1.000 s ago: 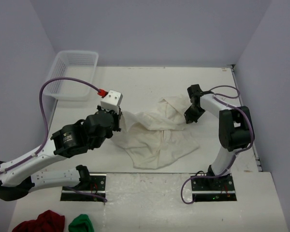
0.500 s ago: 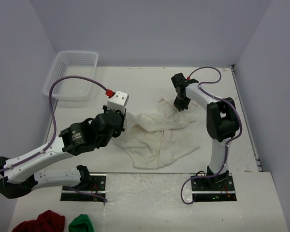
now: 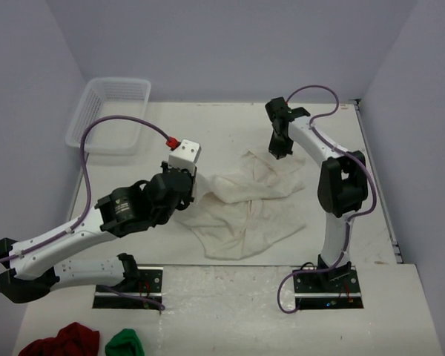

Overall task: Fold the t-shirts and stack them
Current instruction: Flatten out the tshirt

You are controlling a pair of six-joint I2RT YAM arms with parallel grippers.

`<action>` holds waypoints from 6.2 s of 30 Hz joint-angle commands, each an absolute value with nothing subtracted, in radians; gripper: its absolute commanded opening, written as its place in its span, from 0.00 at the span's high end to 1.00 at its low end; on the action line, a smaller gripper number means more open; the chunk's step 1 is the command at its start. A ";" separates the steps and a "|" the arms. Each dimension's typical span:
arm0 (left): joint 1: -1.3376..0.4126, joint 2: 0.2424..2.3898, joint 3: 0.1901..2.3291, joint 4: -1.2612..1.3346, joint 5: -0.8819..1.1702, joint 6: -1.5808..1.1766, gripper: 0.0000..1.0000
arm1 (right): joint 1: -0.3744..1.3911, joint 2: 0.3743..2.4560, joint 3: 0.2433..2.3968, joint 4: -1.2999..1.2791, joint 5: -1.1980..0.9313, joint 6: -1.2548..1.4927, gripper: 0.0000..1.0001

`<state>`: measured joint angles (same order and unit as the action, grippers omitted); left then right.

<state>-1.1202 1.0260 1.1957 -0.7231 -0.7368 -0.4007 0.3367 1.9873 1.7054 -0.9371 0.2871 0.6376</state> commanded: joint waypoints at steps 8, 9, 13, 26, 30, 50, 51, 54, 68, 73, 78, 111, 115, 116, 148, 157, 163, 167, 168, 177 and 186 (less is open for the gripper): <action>-1.117 1.049 1.235 -0.715 -0.735 -0.408 1.00 | 0.347 2.215 1.888 -1.048 0.086 0.520 1.00; -1.117 1.051 1.238 -0.715 -0.736 -0.408 1.00 | 0.351 2.233 1.908 -1.054 0.080 0.511 1.00; -1.117 1.066 1.247 -0.722 -0.753 -0.411 1.00 | 0.389 2.321 2.026 -1.094 0.012 0.468 1.00; -1.117 1.109 1.253 -0.752 -0.769 -0.446 1.00 | 0.492 2.430 2.344 -1.040 -0.128 0.318 1.00; -1.117 1.118 1.235 -0.735 -0.767 -0.446 1.00 | 0.552 2.234 2.169 -0.858 0.078 0.302 1.00; -1.117 1.177 1.121 -0.594 -0.672 -0.436 1.00 | 0.362 1.663 1.369 -0.919 0.241 0.598 0.41; -1.117 1.172 1.120 -0.595 -0.669 -0.430 1.00 | 0.324 1.660 1.323 -0.914 0.238 0.612 0.41; -1.117 1.155 1.114 -0.597 -0.666 -0.419 1.00 | 0.287 1.666 1.264 -0.893 0.222 0.623 0.41; -1.117 1.108 1.121 -0.609 -0.644 -0.408 1.00 | 0.177 1.805 1.226 -0.781 0.032 0.640 0.34; -1.117 1.089 1.144 -0.626 -0.640 -0.411 1.00 | 0.152 1.853 1.253 -0.772 0.012 0.652 0.34; -1.117 1.077 1.173 -0.643 -0.640 -0.411 1.00 | 0.150 1.882 1.295 -0.801 0.017 0.690 0.40; -1.117 1.023 1.167 -0.653 -0.650 -0.393 1.00 | 0.179 1.798 1.305 -0.838 0.125 0.770 1.00; -1.117 1.046 1.155 -0.661 -0.670 -0.397 1.00 | 0.184 1.718 1.380 -0.877 0.196 0.735 1.00; -1.117 1.060 1.152 -0.658 -0.673 -0.399 1.00 | 0.184 1.704 1.406 -0.890 0.213 0.709 1.00; -1.115 1.015 1.864 -0.529 -1.224 0.213 1.00 | 0.181 1.374 2.169 -0.896 0.278 0.256 1.00; -1.115 1.048 2.115 -0.520 -0.928 0.249 1.00 | 0.183 1.227 2.229 -0.943 0.189 0.238 1.00; -1.115 1.026 2.178 -0.564 -0.636 0.177 1.00 | 0.184 1.109 2.204 -0.965 0.143 0.224 1.00; -1.115 1.080 2.290 -0.596 -0.719 0.195 1.00 | 0.186 1.115 2.195 -0.969 0.179 0.216 1.00; -1.114 1.110 2.327 -0.618 -0.754 0.208 1.00 | 0.184 1.123 2.200 -0.965 0.192 0.218 1.00; -1.115 1.154 2.315 -0.563 -0.723 0.224 1.00 | 0.186 1.171 2.279 -0.994 0.213 0.219 1.00; -1.091 1.033 2.313 -0.578 -0.336 0.035 1.00 | 0.187 1.004 2.237 -0.994 0.152 0.232 1.00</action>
